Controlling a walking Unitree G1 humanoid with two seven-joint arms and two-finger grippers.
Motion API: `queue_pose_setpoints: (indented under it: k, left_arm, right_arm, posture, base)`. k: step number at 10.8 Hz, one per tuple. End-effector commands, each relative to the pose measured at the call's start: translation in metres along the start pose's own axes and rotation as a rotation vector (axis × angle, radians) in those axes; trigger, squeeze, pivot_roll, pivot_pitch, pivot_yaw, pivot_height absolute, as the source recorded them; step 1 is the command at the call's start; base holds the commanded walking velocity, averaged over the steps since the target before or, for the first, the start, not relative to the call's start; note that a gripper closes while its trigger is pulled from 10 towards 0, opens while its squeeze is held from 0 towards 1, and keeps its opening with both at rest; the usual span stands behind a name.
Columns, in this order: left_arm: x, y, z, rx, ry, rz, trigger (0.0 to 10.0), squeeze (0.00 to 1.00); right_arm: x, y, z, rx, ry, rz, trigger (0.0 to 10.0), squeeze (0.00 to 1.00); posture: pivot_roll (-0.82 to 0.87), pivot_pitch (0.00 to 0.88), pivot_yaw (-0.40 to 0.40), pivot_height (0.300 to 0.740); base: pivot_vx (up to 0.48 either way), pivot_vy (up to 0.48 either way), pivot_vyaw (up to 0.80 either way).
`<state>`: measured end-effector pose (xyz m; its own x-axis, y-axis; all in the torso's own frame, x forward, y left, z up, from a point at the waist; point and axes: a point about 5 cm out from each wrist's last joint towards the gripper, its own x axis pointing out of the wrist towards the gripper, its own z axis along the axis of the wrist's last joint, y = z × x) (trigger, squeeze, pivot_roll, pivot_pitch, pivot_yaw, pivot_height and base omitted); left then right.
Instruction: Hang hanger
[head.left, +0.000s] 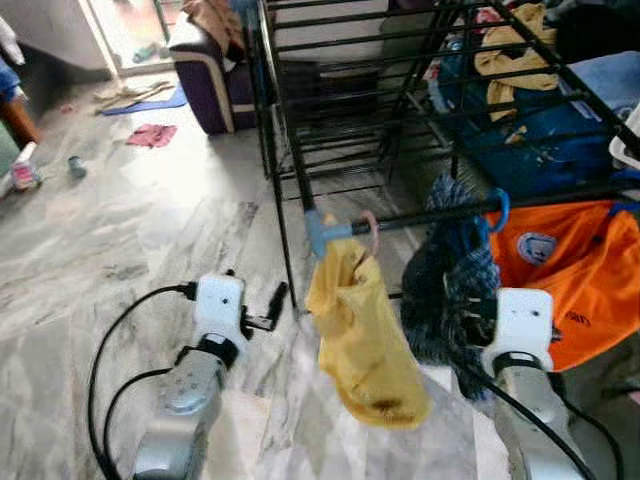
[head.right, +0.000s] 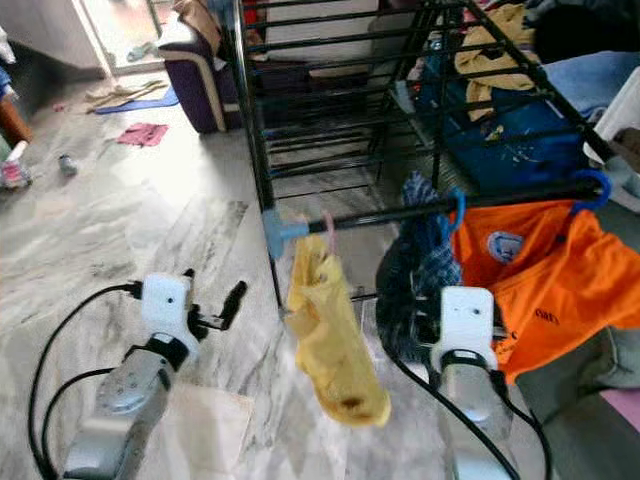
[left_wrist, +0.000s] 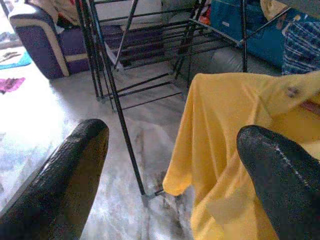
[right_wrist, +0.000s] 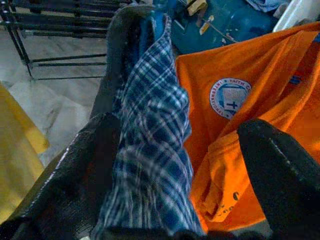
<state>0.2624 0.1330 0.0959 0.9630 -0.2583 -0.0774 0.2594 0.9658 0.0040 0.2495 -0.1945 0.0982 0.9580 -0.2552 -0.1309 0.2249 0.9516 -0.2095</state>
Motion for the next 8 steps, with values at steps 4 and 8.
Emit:
queue_pose_setpoints:
  k: [4,8]
  left_arm:
    - [-0.0002,-0.0012,-0.0030,-0.011,0.016,0.004,10.0,0.00]
    - [-0.0019,-0.0012,-0.0075,-0.015,0.042,0.005,10.0,0.00]
  right_arm:
    - [0.0022,-0.0030,-0.0020,-0.009,0.014,-0.004,10.0,0.00]
    - [-0.0030,-0.0060,-0.0079,-0.010,0.060,-0.013,10.0,0.00]
  posture:
    - [-0.07,0.086,0.035,0.740]
    - [-0.08,0.090,0.037,0.740]
  base:
    - [0.304,0.000,0.00]
    - [0.000,0.000,0.00]
